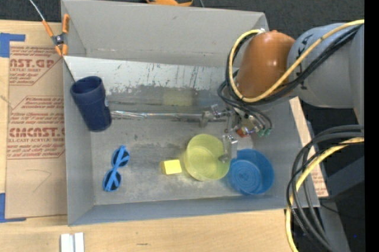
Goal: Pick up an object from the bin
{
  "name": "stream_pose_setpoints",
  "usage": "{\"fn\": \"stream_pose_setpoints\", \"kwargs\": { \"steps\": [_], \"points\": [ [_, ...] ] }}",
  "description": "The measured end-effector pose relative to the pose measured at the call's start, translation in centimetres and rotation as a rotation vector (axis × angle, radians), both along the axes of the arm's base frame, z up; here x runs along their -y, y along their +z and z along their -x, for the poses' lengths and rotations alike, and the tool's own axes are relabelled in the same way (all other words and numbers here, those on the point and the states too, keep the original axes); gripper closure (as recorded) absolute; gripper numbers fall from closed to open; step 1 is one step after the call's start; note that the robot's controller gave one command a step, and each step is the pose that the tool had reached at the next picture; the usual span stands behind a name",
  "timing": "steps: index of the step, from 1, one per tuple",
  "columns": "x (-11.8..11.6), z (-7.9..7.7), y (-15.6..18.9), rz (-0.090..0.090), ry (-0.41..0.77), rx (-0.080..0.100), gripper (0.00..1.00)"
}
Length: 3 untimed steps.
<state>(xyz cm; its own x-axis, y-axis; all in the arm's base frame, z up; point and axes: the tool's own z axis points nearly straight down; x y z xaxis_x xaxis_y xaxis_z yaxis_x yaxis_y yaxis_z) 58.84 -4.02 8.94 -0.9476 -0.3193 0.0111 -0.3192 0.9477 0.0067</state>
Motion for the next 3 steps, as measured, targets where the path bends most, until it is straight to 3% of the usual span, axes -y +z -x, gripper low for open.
{"fn": "stream_pose_setpoints", "kwargs": {
  "steps": [1,2,3],
  "points": [
    [0.0,0.0,0.1,-0.001,-0.003,0.002,1.0],
    [0.2,-0.7,9.9,-0.001,0.001,0.009,1.0],
    [-1.4,-0.6,24.1,-0.001,-0.042,0.018,1.0]
  ]
}}
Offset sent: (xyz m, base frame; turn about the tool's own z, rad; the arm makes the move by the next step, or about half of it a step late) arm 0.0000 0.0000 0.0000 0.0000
